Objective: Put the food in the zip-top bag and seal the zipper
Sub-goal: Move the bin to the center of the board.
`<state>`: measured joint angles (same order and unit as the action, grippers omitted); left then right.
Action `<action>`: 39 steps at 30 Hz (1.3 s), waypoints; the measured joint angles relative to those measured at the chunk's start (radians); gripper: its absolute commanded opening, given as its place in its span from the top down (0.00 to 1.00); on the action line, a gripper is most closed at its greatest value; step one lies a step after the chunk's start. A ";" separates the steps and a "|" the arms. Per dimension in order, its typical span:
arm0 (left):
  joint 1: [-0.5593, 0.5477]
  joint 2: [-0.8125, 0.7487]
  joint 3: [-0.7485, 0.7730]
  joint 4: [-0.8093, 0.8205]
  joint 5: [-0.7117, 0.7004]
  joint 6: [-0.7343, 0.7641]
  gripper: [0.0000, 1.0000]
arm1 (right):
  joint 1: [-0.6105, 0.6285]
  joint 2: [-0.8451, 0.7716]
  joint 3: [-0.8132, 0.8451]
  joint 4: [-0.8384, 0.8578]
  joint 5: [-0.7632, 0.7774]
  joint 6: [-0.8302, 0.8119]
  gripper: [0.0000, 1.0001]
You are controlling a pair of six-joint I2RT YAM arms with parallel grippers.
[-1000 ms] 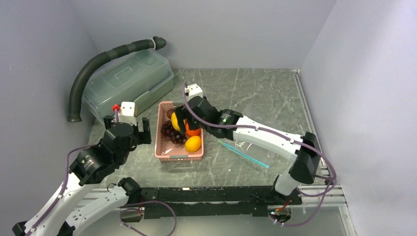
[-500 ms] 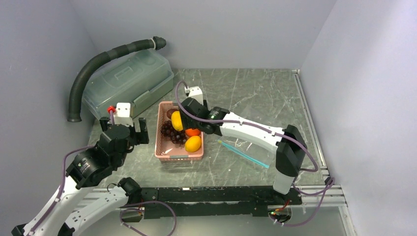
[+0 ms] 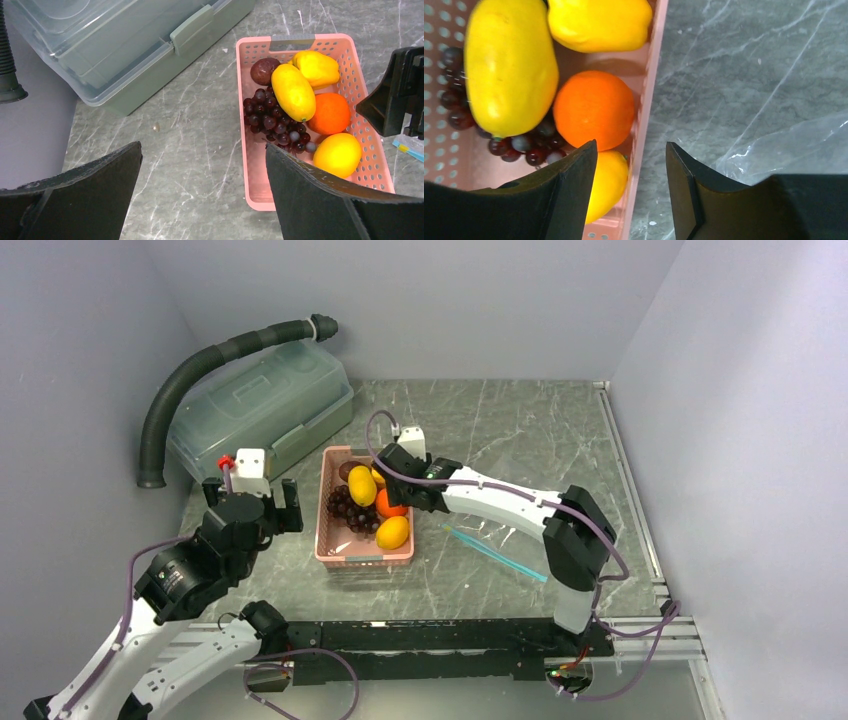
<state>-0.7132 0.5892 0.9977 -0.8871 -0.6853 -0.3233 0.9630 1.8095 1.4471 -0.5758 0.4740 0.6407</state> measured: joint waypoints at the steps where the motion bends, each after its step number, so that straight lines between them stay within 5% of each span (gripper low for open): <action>1: 0.000 0.000 0.000 0.000 0.000 0.000 0.01 | -0.001 0.005 -0.010 0.000 0.000 0.004 0.45; 17: 0.013 0.018 0.000 0.006 0.008 0.003 0.01 | -0.044 0.007 -0.087 0.036 -0.038 0.034 0.70; 27: 0.016 0.019 0.000 0.006 0.011 0.004 0.01 | -0.051 0.006 -0.102 0.069 -0.052 0.041 1.00; 39: 0.018 0.024 0.000 0.006 0.011 0.004 0.01 | -0.085 -0.062 -0.182 0.088 -0.052 0.039 1.00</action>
<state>-0.6949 0.6136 0.9977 -0.8806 -0.6739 -0.3195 0.8783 1.7477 1.2652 -0.4881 0.4221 0.6792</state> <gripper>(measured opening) 0.988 0.033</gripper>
